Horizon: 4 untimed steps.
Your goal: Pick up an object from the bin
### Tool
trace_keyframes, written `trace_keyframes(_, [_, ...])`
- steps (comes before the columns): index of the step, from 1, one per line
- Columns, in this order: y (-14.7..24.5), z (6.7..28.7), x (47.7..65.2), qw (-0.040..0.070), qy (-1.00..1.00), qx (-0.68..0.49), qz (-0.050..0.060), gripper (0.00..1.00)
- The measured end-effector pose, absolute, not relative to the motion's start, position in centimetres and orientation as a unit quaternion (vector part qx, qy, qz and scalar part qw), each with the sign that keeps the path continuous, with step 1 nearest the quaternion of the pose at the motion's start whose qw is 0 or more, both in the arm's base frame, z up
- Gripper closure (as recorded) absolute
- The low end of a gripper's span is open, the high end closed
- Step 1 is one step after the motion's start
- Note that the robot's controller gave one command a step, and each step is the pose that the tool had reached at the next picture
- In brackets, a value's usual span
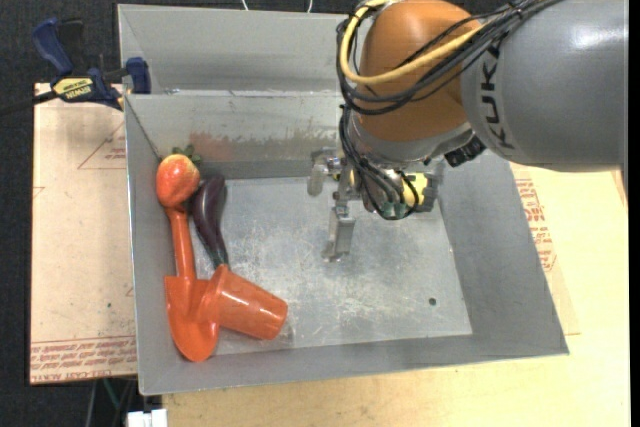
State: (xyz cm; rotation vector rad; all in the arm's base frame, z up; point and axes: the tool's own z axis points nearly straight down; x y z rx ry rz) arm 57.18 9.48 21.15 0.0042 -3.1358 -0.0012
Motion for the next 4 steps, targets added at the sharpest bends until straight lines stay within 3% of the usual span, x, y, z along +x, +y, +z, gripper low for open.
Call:
trace_keyframes(1, [9.4, 21.5, 57.3, 0.000, -1.000, 0.000, -0.001, 0.00])
trace_keyframes(2, [17.4, 7.9, 50.6, 0.002, -0.999, 0.038, 0.001, 0.00])
trace_keyframes(3, [16.6, 9.4, 51.5, -0.004, -0.999, 0.036, -0.002, 0.00])
trace_keyframes(4, [23.8, 10.1, 48.2, 0.010, -0.998, 0.069, -0.002, 0.00])
